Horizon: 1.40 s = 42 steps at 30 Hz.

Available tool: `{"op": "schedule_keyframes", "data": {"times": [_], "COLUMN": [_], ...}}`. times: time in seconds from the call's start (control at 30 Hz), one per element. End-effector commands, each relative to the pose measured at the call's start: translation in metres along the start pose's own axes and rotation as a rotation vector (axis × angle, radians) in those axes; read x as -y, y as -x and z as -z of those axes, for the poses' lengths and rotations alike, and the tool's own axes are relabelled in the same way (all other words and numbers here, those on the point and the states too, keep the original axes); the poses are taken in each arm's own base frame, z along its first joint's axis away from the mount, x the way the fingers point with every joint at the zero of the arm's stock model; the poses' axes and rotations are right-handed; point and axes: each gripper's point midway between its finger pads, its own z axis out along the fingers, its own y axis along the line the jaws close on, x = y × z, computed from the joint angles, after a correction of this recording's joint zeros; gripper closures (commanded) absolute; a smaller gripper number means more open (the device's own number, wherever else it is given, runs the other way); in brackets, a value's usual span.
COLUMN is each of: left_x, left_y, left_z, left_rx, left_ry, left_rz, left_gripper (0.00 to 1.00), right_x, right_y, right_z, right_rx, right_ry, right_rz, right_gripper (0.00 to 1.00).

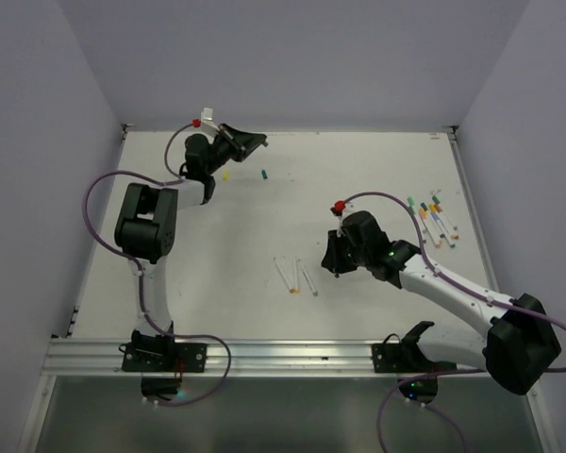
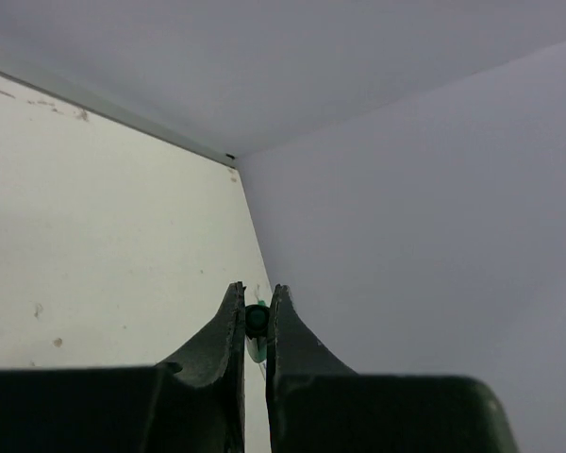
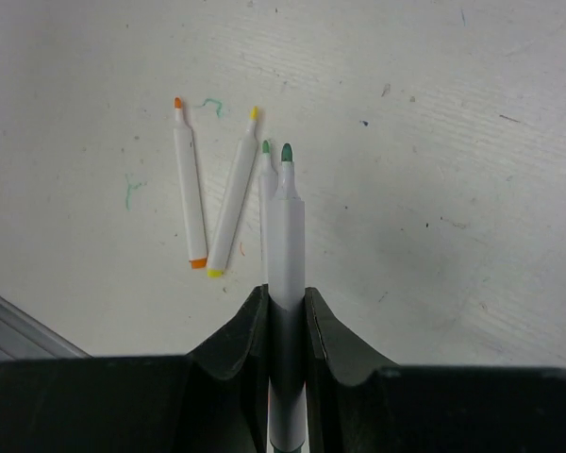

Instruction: Open the pen caps

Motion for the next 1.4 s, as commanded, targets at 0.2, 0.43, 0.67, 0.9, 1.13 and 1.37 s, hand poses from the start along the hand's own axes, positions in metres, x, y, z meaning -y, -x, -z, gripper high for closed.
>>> {"op": "schedule_keyframes", "data": {"times": [0.2, 0.43, 0.67, 0.9, 1.13, 1.37], "left_x": [-0.025, -0.105, -0.136, -0.165, -0.189, -0.216], "left_y": [-0.026, -0.069, -0.093, -0.088, -0.057, -0.02], "left_z": [-0.045, -0.036, -0.038, -0.021, 0.003, 0.021], "left_rx": [-0.204, -0.313, -0.363, -0.355, -0.309, -0.292], "left_ry": [0.281, 0.67, 0.731, 0.824, 0.924, 1.034], "left_rz": [-0.299, -0.38, -0.394, -0.411, -0.45, -0.527], "left_gripper": [1.0, 1.0, 1.0, 1.0, 1.0, 1.0], "right_x": [0.02, 0.022, 0.022, 0.014, 0.013, 0.011], "right_y": [-0.001, -0.01, -0.019, -0.038, -0.043, -0.042], "right_z": [-0.011, -0.032, -0.045, -0.063, -0.066, -0.067], "right_rx": [-0.073, -0.1, -0.114, -0.129, -0.105, -0.098], "right_ry": [-0.128, -0.136, -0.145, -0.126, -0.173, -0.174], "right_rz": [0.017, 0.014, 0.025, 0.043, 0.075, 0.076], "right_gripper": [1.0, 1.0, 1.0, 1.0, 1.0, 1.0]}}
